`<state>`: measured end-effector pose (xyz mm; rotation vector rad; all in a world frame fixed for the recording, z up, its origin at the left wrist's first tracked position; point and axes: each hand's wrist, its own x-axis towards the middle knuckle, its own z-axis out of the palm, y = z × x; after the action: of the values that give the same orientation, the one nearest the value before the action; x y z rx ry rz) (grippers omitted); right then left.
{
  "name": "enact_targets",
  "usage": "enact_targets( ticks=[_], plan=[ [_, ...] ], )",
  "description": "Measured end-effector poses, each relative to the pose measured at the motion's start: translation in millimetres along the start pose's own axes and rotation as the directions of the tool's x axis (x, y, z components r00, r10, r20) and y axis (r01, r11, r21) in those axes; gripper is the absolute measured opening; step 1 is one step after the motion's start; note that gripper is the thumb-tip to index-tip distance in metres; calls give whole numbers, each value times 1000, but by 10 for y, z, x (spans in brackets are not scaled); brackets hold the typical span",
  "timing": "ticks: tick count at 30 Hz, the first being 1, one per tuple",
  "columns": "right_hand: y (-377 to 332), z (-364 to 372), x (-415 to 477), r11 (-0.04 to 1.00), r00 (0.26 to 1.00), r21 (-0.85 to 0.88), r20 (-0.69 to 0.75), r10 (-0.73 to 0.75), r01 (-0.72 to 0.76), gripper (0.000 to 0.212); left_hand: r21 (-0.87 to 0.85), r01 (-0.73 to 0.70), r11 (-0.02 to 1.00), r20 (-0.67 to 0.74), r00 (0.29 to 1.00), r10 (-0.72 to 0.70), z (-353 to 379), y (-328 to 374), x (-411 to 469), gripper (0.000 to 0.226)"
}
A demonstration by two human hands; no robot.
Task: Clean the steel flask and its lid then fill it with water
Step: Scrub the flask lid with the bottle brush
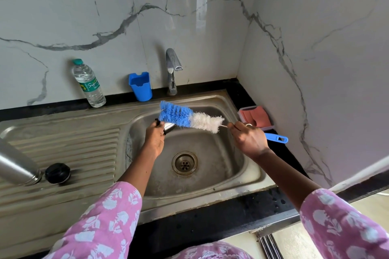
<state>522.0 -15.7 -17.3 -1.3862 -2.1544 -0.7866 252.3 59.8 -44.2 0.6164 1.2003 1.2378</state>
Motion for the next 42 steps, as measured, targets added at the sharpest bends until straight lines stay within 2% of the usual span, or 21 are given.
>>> enact_targets(
  ticks=[2, 4, 8, 11, 14, 18, 24, 29, 32, 36, 38, 40, 42],
  plan=[
    [-29, 18, 37, 1000, 1000, -3, 10, 24, -24, 36, 49, -33, 998, 14, 999, 33, 24, -6, 3, 42],
    [-22, 30, 19, 1000, 1000, 11, -11, 16, -16, 36, 38, -41, 998, 8, 999, 41, 23, 12, 25, 45],
    [63, 7, -103, 999, 998, 25, -40, -43, 44, 44, -86, 8, 996, -25, 1000, -10, -3, 90, 27, 25],
    [96, 13, -122, 999, 999, 26, -27, -48, 48, 40, -157, 10, 988, -49, 999, -17, -20, 96, 54, 19],
    [50, 31, -11, 1000, 999, 1, -24, -23, 23, 39, -28, -17, 999, -49, 999, 16, 20, 22, 73, 18],
    [-22, 60, 56, 1000, 1000, 6, -22, 7, -7, 23, 121, -78, 990, -39, 996, 83, 11, -58, 156, 32],
    [58, 6, -119, 999, 1000, 36, -7, -13, 13, 32, 132, -51, 990, -111, 992, 66, -66, -35, 204, 37],
    [19, 1, -54, 999, 999, 14, 10, 34, -34, 40, 276, -123, 953, -43, 989, 140, -60, -113, 177, 32],
    [-28, 7, 19, 997, 997, -8, 27, 77, -77, 36, 302, -149, 941, -33, 985, 167, -3, -120, 137, 33],
    [22, 5, -95, 999, 1000, 15, 10, 29, -30, 39, 301, -143, 943, -129, 974, 189, -29, -73, 171, 33],
    [69, -13, -156, 1000, 1000, 26, -3, 13, -13, 32, 325, -142, 935, -147, 969, 199, -58, -56, 182, 33],
    [91, -24, -152, 999, 1000, 33, -16, 18, -18, 22, 367, -153, 918, -126, 969, 212, -64, -67, 147, 32],
    [73, -22, -97, 999, 999, 18, -14, 30, -30, 25, 411, -178, 894, -79, 970, 230, -42, -97, 91, 32]
  ],
)
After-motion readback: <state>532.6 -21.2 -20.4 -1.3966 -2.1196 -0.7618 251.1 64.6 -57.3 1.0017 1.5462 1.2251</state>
